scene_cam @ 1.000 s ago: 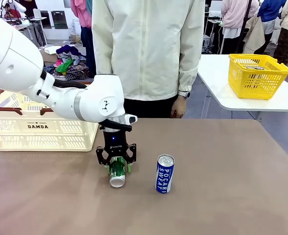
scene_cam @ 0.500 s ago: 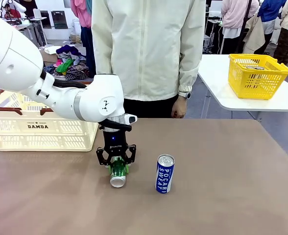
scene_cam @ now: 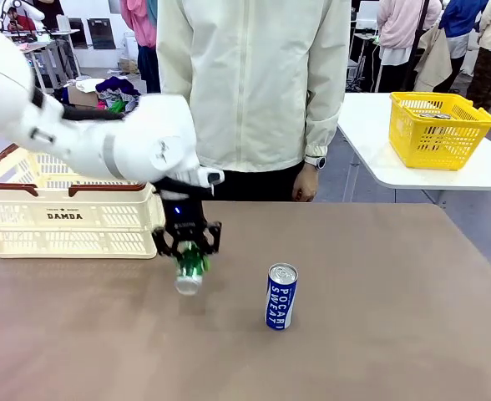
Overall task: Place the drinks into the Shopping basket.
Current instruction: Pick up one drink and place it into the Shopping basket.
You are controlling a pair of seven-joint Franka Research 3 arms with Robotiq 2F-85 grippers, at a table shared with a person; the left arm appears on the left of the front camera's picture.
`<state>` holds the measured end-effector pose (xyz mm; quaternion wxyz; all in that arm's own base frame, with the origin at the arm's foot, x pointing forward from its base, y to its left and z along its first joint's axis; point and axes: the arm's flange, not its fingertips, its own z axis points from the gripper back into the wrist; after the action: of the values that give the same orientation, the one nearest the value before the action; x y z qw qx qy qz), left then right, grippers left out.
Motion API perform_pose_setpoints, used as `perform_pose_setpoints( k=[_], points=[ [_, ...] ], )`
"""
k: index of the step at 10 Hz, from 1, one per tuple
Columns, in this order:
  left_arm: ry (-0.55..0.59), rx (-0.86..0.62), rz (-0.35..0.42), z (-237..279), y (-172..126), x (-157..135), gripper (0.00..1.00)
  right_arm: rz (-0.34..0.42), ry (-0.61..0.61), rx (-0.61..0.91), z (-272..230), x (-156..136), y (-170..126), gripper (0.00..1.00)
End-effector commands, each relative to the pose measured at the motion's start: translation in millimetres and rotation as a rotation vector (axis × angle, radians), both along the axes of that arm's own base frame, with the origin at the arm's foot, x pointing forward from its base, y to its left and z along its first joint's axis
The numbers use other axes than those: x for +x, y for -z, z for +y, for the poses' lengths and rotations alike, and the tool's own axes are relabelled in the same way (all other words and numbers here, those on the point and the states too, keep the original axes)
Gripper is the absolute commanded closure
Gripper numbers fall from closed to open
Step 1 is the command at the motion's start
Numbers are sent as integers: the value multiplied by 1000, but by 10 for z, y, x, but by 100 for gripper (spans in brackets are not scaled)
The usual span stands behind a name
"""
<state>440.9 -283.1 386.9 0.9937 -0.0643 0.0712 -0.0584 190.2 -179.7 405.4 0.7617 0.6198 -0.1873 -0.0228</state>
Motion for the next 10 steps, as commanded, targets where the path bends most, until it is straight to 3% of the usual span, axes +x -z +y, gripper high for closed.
perform_pose_setpoints(
  k=[1,3,5,6,7,10],
  points=[
    [70,-6,-16,251,-877,24,100,-1,12,14,2,19,-69,0],
    [59,-7,-44,275,-1530,241,100,-1,12,14,2,19,-69,0],
    [46,-44,-72,428,-1917,525,100,-1,12,14,2,19,-69,0],
    [25,-80,-104,527,-1894,598,100,-1,12,14,2,19,-69,0],
    [33,-34,-75,432,-1904,271,100,-1,12,14,2,19,-69,0],
    [33,-34,-75,432,-1904,271,100,-1,12,14,2,19,-69,0]
  ],
)
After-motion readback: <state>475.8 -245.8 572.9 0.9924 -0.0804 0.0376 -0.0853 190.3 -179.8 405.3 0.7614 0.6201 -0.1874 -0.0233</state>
